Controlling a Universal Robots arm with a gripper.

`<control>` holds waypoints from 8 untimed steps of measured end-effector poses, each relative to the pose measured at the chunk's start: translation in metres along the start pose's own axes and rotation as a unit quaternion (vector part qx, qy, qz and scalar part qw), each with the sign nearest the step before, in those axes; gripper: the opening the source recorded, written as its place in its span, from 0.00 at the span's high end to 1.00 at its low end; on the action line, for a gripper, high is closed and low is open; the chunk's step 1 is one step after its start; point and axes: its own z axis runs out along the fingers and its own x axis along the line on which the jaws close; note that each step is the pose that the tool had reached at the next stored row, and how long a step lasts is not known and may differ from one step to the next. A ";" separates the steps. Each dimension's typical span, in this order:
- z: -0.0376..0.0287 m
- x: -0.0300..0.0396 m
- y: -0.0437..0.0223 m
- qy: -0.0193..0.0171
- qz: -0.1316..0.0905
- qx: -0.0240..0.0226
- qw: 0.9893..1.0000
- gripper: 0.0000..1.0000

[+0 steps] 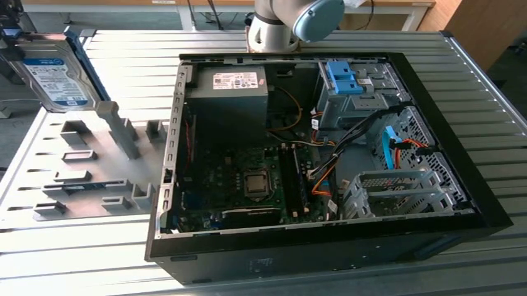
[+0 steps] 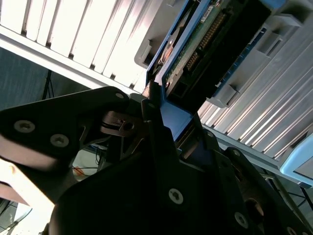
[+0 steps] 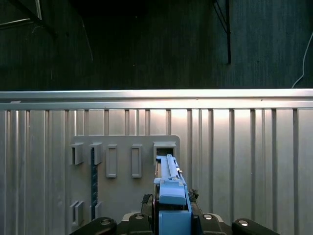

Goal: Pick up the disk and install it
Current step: 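Pick up the disk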

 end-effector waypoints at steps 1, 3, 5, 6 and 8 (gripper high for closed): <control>-0.0006 0.0000 0.0000 0.000 0.000 0.000 1.000 0.64; -0.0016 0.0001 0.0000 0.000 0.000 0.000 1.000 0.64; -0.0028 0.0001 0.0000 0.000 0.000 0.000 1.000 0.64; -0.0035 0.0001 0.0000 0.000 0.000 0.000 1.000 0.64; -0.0047 0.0001 0.0000 0.000 0.000 0.000 1.000 0.64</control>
